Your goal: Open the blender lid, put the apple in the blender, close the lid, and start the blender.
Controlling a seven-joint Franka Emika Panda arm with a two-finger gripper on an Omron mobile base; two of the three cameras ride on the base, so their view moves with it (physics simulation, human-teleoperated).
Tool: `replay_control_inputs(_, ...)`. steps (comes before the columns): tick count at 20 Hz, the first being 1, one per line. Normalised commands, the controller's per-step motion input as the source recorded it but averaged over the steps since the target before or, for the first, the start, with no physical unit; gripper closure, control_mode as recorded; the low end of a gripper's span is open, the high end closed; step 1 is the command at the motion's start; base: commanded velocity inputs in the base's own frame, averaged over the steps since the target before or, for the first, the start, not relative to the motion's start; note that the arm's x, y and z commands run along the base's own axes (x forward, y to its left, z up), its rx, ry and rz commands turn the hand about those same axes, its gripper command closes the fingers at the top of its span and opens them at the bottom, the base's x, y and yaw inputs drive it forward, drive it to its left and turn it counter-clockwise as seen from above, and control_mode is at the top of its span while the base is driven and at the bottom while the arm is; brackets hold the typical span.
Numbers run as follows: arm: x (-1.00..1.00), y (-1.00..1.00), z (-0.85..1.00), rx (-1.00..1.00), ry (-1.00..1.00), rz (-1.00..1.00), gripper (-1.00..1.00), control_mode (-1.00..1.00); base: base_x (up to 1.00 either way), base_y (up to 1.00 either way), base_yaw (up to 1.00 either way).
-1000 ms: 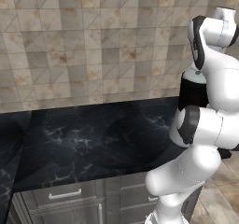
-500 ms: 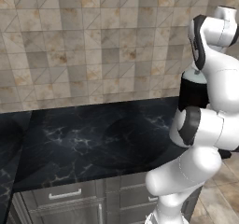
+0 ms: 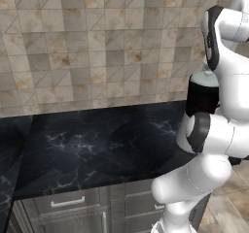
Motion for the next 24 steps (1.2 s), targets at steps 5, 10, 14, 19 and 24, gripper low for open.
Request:
replay_control_inputs(5, -0.52, 0.00, 0.24, 0.00, -0.23, 0.00, -1.00, -1.00, 0.00, 0.00, 0.00)
replay_control_inputs(10, -0.97, 0.00, -0.27, 0.12, -0.29, 0.04, -1.00, -1.00, 0.00, 0.00, 0.00)
replay_control_inputs(14, -1.00, 0.00, -0.84, 0.24, -0.27, 0.07, -1.00, -1.00, 0.00, 0.00, 0.00)
replay_control_inputs(19, -0.98, 0.00, -1.00, 0.27, -0.20, 0.11, -1.00, -1.00, 0.00, 0.00, 0.00)
replay_control_inputs(24, -0.70, 0.00, -1.00, 0.19, -0.15, 0.14, -1.00, -1.00, 0.00, 0.00, 0.00)
